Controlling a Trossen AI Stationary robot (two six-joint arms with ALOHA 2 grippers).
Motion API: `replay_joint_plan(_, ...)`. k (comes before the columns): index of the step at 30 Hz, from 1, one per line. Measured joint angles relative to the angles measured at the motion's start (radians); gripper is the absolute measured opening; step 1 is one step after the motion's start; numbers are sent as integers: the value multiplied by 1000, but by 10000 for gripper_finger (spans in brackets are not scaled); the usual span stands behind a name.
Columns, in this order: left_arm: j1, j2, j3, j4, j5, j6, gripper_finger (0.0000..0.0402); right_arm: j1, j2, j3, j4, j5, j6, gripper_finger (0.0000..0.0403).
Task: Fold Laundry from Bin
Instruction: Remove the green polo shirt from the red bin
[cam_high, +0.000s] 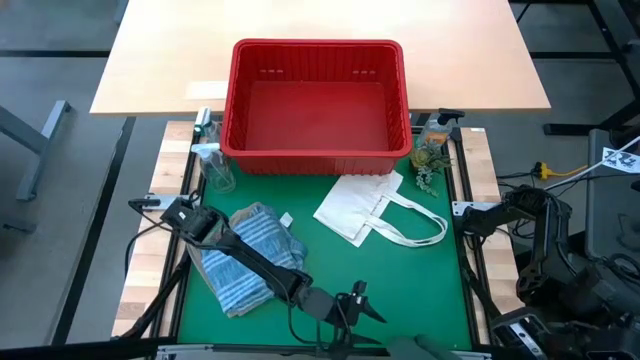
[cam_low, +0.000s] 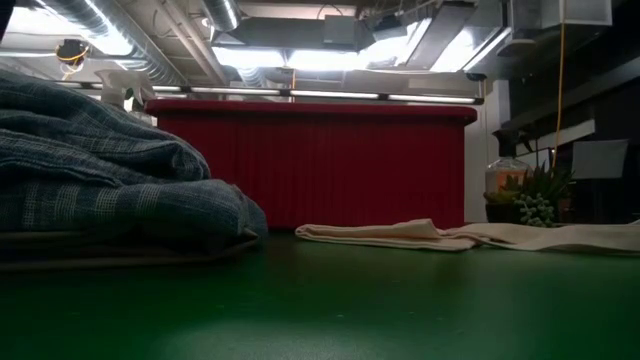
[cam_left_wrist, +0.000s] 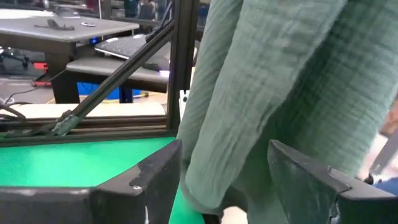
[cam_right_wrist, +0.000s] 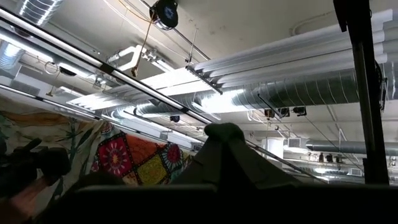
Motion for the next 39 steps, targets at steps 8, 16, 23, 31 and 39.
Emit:
replay_joint_plan(8, 2, 17, 0, 39, 6, -21, 231, 0, 0, 0, 0, 0, -21, 7)
replay_joint_plan(16, -7, 17, 0, 35, 11, -21, 231, 0, 0, 0, 5, 1, -116, 7)
replay_joint_plan(23, 8, 16, 0, 35, 16, -21, 231, -15, 0, 0, 18, -7, -129, 7)
replay_joint_plan(31, 29, 16, 0, 35, 26, -20, 231, -35, 0, 0, 41, -25, -118, 7)
replay_joint_plan(39, 30, 16, 0, 35, 31, -20, 231, -35, 0, 0, 50, -26, -161, 7)
